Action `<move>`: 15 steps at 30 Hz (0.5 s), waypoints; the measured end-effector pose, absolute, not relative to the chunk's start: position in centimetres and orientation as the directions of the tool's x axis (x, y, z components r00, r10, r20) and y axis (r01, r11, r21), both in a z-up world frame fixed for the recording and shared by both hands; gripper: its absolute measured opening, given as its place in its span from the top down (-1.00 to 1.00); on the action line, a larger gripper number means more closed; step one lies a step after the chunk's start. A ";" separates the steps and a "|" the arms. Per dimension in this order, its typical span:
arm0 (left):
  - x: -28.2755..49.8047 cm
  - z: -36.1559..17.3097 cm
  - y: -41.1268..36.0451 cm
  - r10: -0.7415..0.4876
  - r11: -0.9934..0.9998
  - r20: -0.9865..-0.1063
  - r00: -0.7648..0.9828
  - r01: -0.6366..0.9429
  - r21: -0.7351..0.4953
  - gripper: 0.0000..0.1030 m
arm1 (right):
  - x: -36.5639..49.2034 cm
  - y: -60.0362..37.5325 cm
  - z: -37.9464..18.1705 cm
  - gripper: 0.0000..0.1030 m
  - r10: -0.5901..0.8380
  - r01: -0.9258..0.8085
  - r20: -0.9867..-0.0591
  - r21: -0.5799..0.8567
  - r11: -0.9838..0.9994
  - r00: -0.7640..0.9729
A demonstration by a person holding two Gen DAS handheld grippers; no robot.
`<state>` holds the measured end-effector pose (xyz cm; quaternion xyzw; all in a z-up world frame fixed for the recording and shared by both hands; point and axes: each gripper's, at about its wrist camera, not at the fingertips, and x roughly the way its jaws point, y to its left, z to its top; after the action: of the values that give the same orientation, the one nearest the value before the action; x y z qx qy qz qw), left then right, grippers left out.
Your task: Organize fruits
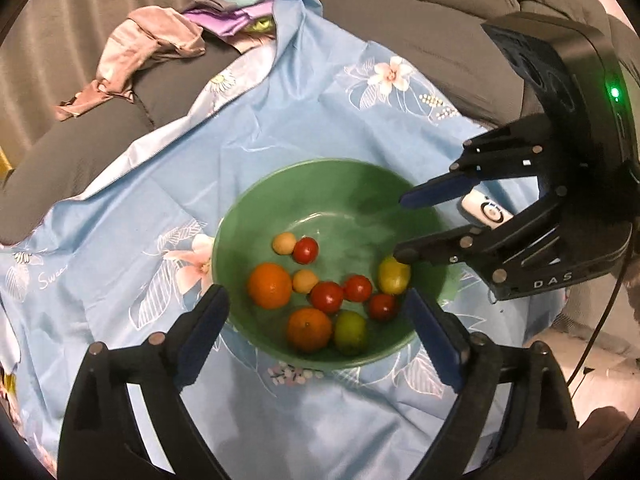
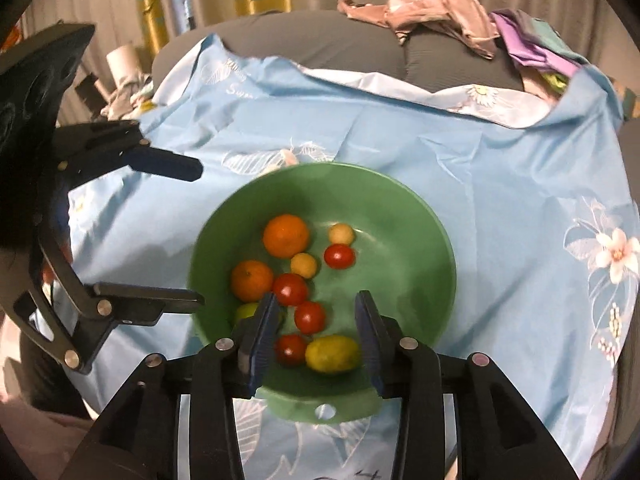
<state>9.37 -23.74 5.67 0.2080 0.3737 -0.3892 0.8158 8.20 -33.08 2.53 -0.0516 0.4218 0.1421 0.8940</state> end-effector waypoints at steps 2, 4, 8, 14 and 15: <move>9.2 6.1 -23.7 -0.473 0.626 -0.762 0.443 0.777 0.062 -0.81 | 7.8 -33.0 3.1 0.23 0.215 -0.288 -0.761 0.038 0.957 0.613; 8.7 6.8 -23.3 -0.464 0.651 -0.748 0.474 0.756 0.075 -0.88 | 7.3 -33.1 3.8 0.23 0.213 -0.272 -0.749 0.045 0.961 0.627; 7.8 7.4 -22.8 -0.452 0.682 -0.726 0.518 0.725 0.093 -0.95 | 6.1 -33.1 5.0 0.23 0.201 -0.232 -0.728 0.060 0.971 0.655; 6.0 8.3 -21.8 -0.408 0.731 -0.703 0.582 0.670 0.130 -0.98 | 4.1 -32.7 6.1 0.22 0.182 -0.185 -0.705 0.073 0.980 0.686; 5.8 8.4 -21.7 -0.403 0.736 -0.699 0.590 0.663 0.135 -0.99 | 3.8 -32.6 6.2 0.22 0.184 -0.184 -0.700 0.077 0.980 0.690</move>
<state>5.78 -21.70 8.40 0.1951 0.3330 -0.3064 0.8701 3.84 -32.58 6.15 0.0005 0.3808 0.1001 0.9192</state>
